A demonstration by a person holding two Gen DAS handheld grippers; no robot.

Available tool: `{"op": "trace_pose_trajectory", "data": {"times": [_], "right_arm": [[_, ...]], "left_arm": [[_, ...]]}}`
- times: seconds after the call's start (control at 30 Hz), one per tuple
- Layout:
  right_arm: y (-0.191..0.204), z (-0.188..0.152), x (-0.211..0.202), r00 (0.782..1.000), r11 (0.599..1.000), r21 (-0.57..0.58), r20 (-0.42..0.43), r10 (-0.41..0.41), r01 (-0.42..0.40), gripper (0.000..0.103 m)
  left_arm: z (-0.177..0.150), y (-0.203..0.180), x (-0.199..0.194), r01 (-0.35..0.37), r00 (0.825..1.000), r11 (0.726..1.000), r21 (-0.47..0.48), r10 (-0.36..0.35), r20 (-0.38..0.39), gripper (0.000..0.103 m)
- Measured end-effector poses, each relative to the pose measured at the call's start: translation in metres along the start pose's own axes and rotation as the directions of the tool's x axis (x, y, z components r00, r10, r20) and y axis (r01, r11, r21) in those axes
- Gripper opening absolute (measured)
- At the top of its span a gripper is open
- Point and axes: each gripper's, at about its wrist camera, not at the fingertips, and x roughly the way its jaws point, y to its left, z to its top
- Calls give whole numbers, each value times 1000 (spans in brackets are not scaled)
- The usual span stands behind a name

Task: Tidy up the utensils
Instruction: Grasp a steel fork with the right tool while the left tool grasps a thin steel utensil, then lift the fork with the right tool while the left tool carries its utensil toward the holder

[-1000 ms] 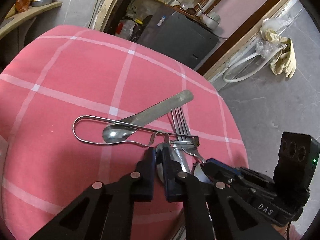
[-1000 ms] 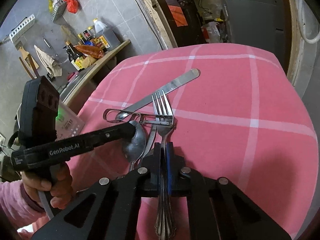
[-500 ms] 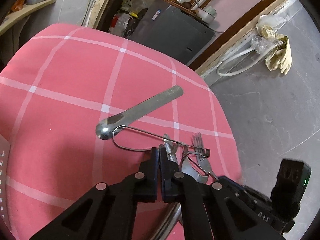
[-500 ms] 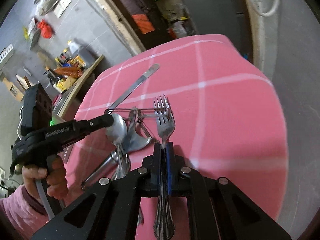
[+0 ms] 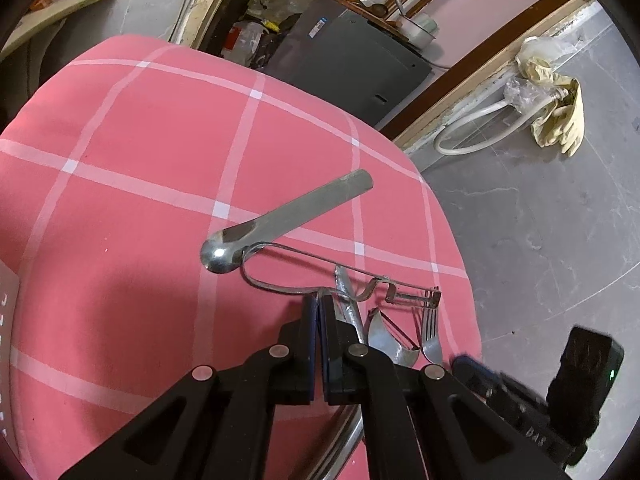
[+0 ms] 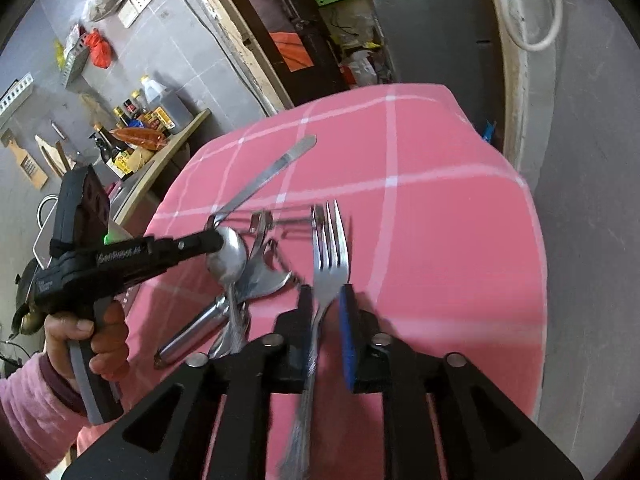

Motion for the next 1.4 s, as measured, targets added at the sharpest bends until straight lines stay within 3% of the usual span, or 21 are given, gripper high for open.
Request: {"op": "trace_pose_trajectory", "data": {"times": [0.03, 0.43, 0.67, 0.83, 1.1, 1.4], "right_arm": [[0, 3, 2, 1000, 1000, -10, 0, 5, -5, 24], [-8, 47, 48, 985, 984, -108, -117, 130, -143, 24], [-12, 42, 50, 971, 981, -62, -166, 170, -182, 10], [-4, 29, 33, 979, 984, -81, -146, 144, -157, 4], [-8, 14, -7, 993, 996, 5, -78, 85, -84, 3], [-2, -26, -25, 988, 990, 140, -147, 48, -27, 3]], "left_arm": [[0, 0, 0, 0, 1000, 1000, 0, 0, -1, 2], [2, -2, 3, -16, 1000, 1000, 8, 16, 6, 3], [4, -7, 1, -25, 1000, 999, 22, 25, 1, 2], [3, -15, -7, -13, 1000, 999, 46, 13, 5, 2], [-1, -38, -36, -14, 999, 990, 142, 10, 33, 2], [-16, -59, -66, 16, 1000, 971, 238, -21, 18, 2]]}}
